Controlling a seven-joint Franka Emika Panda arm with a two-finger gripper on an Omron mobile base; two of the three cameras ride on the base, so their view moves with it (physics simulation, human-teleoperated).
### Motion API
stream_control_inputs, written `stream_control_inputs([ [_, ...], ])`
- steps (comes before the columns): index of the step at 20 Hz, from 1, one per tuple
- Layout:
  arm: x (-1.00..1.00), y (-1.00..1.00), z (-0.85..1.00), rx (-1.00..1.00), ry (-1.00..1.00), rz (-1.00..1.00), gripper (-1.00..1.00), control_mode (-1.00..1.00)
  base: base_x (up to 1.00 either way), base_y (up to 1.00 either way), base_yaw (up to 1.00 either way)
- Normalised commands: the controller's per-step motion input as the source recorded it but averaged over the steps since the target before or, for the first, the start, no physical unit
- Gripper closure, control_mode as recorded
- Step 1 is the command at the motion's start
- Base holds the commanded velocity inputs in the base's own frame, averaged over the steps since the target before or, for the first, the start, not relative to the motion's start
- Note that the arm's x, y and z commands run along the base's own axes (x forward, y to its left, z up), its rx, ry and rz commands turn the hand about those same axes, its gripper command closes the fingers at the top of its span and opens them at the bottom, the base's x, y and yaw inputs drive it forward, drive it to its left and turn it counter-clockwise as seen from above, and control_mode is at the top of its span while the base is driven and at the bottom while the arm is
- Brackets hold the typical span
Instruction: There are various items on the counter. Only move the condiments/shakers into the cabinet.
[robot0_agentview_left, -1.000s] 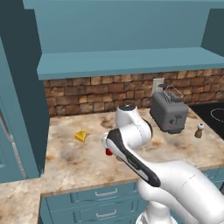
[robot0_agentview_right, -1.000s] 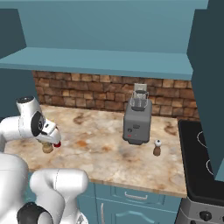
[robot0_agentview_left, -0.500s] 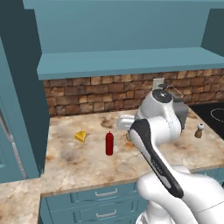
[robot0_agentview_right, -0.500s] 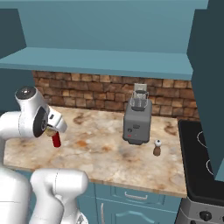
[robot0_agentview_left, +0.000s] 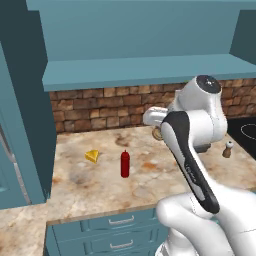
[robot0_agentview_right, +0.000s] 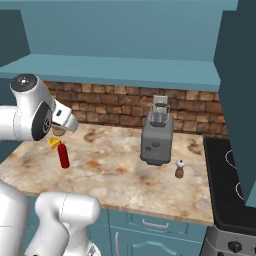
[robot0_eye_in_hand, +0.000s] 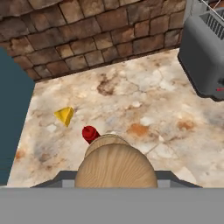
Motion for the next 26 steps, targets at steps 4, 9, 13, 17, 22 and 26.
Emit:
stream_control_inputs([
  [4,-0.09,-0.07,1.0,0.0,-0.04,0.0,1.0,-1.0,0.0,0.0,0.0],
  [9,-0.17,-0.1,0.98,-0.02,-0.32,0.0,1.0,-1.0,0.0,0.0,0.0],
  [13,-0.02,-0.16,0.77,-0.05,-0.28,0.0,1.0,-1.0,0.0,0.0,0.0],
  [17,0.14,-0.56,0.24,-0.09,-0.07,0.0,1.0,-1.0,0.0,0.0,0.0],
  [22,0.29,-0.66,0.0,-0.08,0.0,0.0,1.0,-1.0,0.0,0.0,0.0],
  [26,0.27,-0.4,0.11,-0.02,-0.07,0.0,1.0,-1.0,0.0,0.0,0.0],
])
